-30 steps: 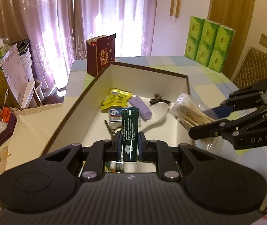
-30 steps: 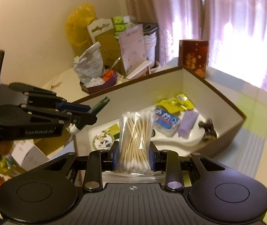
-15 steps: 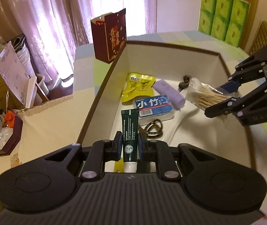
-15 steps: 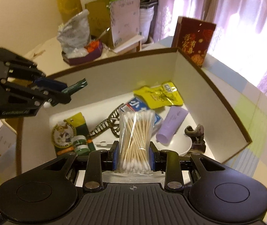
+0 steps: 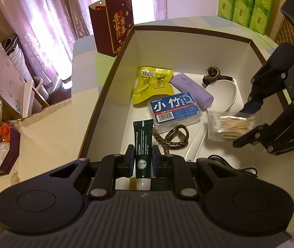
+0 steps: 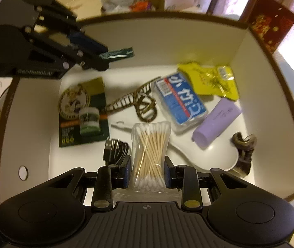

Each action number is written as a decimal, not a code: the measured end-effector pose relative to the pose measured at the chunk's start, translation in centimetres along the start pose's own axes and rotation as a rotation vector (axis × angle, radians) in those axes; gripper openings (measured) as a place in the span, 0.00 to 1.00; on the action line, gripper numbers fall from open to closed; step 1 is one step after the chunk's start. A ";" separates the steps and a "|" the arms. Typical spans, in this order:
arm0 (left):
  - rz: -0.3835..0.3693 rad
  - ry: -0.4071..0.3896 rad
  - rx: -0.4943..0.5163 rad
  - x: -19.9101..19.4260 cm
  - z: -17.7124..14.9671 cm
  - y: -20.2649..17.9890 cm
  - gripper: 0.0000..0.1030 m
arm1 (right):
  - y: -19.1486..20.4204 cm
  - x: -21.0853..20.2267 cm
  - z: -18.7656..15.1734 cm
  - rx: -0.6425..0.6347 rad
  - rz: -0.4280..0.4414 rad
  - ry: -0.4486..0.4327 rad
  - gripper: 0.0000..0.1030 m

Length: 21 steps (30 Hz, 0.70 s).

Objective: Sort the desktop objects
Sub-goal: 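Open the right tool to drop the swab bag while the left tool releases the tube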

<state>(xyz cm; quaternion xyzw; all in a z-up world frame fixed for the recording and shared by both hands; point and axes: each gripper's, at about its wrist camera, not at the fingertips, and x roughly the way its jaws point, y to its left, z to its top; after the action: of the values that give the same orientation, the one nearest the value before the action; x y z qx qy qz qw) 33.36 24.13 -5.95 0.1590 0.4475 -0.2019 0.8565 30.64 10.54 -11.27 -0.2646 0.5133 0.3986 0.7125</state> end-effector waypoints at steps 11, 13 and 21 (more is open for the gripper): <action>-0.012 0.022 0.011 1.3 0.3 -0.1 0.13 | -1.0 2.6 0.4 0.009 -0.041 0.113 0.27; -0.013 0.026 0.011 1.5 0.4 -0.1 0.13 | -1.3 2.7 0.4 0.018 -0.058 0.120 0.27; -0.015 0.035 0.009 1.8 0.5 -0.2 0.13 | -2.0 2.2 0.2 0.045 -0.063 0.108 0.41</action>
<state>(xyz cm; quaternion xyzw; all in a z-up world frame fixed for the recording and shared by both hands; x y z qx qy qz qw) 34.53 23.34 -7.25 0.1628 0.4628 -0.2075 0.8463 32.78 10.25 -13.30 -0.2855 0.5512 0.3496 0.7018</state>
